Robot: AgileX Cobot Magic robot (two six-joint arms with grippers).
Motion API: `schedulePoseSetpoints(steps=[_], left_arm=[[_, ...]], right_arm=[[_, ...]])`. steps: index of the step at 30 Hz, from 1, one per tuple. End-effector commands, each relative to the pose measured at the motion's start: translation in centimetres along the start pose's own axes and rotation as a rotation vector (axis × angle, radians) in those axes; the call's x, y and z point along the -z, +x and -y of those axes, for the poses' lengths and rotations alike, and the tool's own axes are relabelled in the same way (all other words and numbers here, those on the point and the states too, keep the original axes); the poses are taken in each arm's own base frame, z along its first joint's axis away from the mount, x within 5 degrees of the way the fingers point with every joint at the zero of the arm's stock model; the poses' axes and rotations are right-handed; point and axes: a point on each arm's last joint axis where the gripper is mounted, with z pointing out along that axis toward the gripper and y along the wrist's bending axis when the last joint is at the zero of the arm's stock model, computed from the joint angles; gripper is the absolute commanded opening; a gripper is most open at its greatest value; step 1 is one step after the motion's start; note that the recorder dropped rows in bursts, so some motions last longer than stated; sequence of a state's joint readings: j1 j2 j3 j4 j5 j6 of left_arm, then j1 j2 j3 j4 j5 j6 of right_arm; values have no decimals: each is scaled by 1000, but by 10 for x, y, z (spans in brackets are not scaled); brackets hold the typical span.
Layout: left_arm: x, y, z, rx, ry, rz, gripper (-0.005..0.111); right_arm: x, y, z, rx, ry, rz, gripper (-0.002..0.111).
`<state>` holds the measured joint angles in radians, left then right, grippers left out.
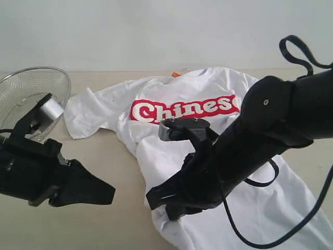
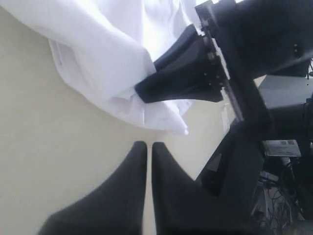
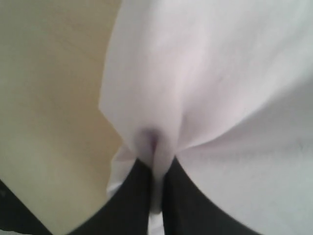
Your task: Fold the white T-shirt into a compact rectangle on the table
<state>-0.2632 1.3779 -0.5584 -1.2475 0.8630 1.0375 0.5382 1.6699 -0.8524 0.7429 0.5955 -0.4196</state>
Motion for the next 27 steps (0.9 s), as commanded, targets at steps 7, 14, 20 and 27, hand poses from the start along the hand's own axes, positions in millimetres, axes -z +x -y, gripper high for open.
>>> schedulePoseSetpoints(steps=[7,14,20,27], left_arm=[[-18,4,-20,39,-21,-58,5],[-35,6,-37,87,-18,-88,5],[-48,6,-51,137,-33,-98,5],[-62,1,-60,126,27,-70,30]], right_arm=[[5,1,-5,18,-31,13,0],[8,-1,-11,17,-86,40,0],[12,1,-14,30,-109,25,0],[12,1,-15,40,-115,27,0]])
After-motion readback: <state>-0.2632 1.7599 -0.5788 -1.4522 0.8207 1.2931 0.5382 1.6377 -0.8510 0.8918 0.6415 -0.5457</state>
